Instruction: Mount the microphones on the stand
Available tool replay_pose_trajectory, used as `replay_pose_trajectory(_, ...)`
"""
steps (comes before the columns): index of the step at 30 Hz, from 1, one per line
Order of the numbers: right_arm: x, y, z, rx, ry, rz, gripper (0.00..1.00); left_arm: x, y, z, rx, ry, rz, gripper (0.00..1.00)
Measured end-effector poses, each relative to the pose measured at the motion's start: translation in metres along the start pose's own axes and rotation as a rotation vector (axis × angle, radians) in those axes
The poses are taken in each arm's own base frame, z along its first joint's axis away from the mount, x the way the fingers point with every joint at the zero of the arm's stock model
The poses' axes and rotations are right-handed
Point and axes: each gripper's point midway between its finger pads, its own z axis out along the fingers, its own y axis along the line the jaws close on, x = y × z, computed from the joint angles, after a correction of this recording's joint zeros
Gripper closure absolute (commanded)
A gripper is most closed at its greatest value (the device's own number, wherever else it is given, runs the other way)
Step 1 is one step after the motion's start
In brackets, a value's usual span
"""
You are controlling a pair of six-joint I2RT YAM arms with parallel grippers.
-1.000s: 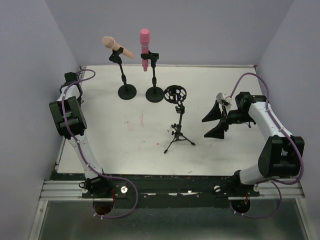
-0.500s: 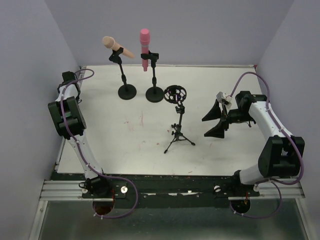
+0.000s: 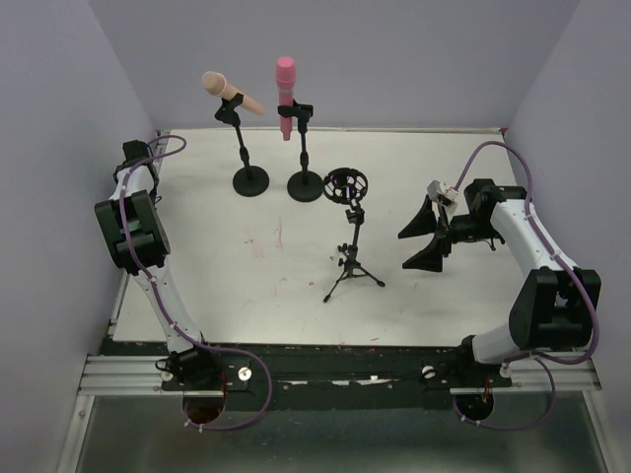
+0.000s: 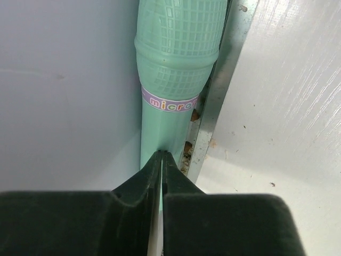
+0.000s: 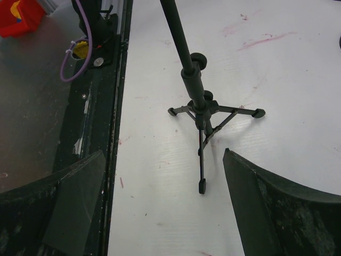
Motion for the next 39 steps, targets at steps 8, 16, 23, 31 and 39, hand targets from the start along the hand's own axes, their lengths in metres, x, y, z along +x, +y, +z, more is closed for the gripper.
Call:
replay_pose_trajectory(8,0.0,0.0,0.0,0.0,0.0,0.0,0.0,-0.001,-0.001,-0.002,0.003,-0.007,-0.034,0.95)
replay_pose_trajectory(16,-0.001,0.0,0.0,0.001,0.0,-0.004,0.0,-0.002,0.006,-0.044,0.034,-0.085,-0.151,0.91)
replay_pose_trajectory(23,-0.004,0.002,-0.001,0.004,-0.001,-0.021,0.0,-0.003,0.02,-0.134,0.095,-0.316,-0.367,0.61)
replay_pose_trajectory(31,-0.016,-0.001,-0.005,0.019,0.013,-0.046,0.0,0.042,-0.004,-0.184,0.2,-0.477,-0.545,0.11)
replay_pose_trajectory(39,-0.052,0.016,-0.019,0.158,0.058,-0.102,0.0,0.045,-0.012,-0.225,0.314,-0.602,-0.701,0.02)
